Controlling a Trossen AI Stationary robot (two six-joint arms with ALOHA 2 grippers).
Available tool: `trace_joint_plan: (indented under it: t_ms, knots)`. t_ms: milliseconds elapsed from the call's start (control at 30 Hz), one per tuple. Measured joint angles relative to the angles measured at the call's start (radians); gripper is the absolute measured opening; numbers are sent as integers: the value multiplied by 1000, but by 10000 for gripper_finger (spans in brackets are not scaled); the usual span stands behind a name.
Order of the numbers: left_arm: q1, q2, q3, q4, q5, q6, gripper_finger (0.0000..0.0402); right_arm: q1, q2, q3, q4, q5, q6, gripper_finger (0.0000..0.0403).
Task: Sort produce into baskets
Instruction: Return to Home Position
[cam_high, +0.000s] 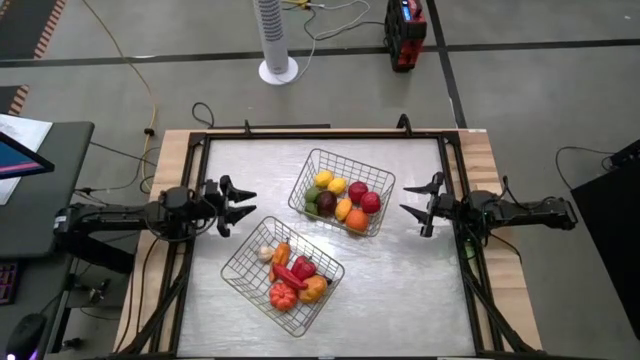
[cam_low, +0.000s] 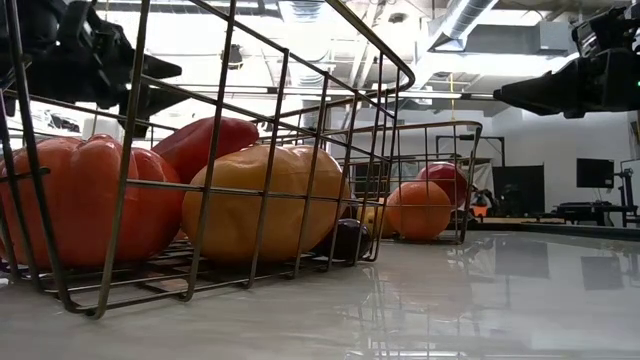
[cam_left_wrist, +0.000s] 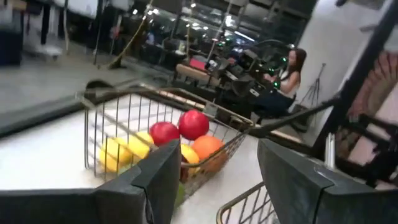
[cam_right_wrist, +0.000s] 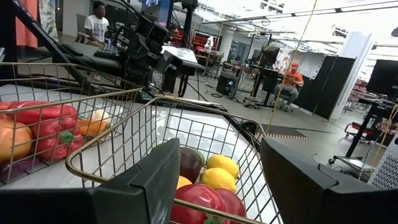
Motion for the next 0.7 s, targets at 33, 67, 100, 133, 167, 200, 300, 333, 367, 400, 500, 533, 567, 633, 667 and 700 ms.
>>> trace_joint_plan:
  t_ms: [33, 67, 100, 133, 167, 200, 300, 333, 367, 400, 500, 533, 567, 633, 667, 700]
  knots:
    - [-2, 0, 0, 6, 3, 37, 201, 0, 0, 0, 0, 0, 0, 248]
    - [-2, 0, 0, 5, 3, 75, 201, 0, 0, 0, 0, 0, 0, 248]
    - [-2, 0, 0, 4, 3, 117, 201, 0, 0, 0, 0, 0, 0, 248]
    - [-2, 1, 0, -3, 2, 170, 201, 0, 0, 0, 0, 0, 0, 248]
    - [-2, 1, 0, -17, -4, 226, 201, 0, 0, 0, 0, 0, 0, 248]
    - [-2, 1, 0, -43, -14, 277, 201, 0, 0, 0, 0, 0, 0, 248]
    - [-2, 1, 0, -145, -50, 327, 201, 0, 0, 0, 0, 0, 0, 248]
    - [-2, 1, -1, -182, -59, 320, 201, 0, 0, 0, 0, 0, 0, 248]
    - [-2, 1, -1, -222, -66, 311, 201, 0, 0, 0, 0, 0, 0, 248]
    - [-2, 2, -1, -263, -70, 300, 201, 0, 0, 0, 0, 0, 0, 248]
    - [-1, 10, 1, -321, -61, 278, 201, 0, 0, 0, 0, 0, 0, 248]
    - [-2, 18, 2, -326, -54, 271, 201, 0, 0, 0, 0, 0, 0, 248]
    - [-2, 21, 3, -329, -56, 268, 201, 0, 0, 0, 0, 0, 0, 248]
    - [-2, 21, 3, -334, -60, 266, 201, 0, 0, 0, 0, 0, 0, 248]
    - [-2, 21, 5, -340, -62, 267, 201, 0, 0, 0, 0, 0, 0, 248]
    - [-2, 21, 5, -341, -62, 267, 201, 0, 0, 0, 0, 0, 0, 248]
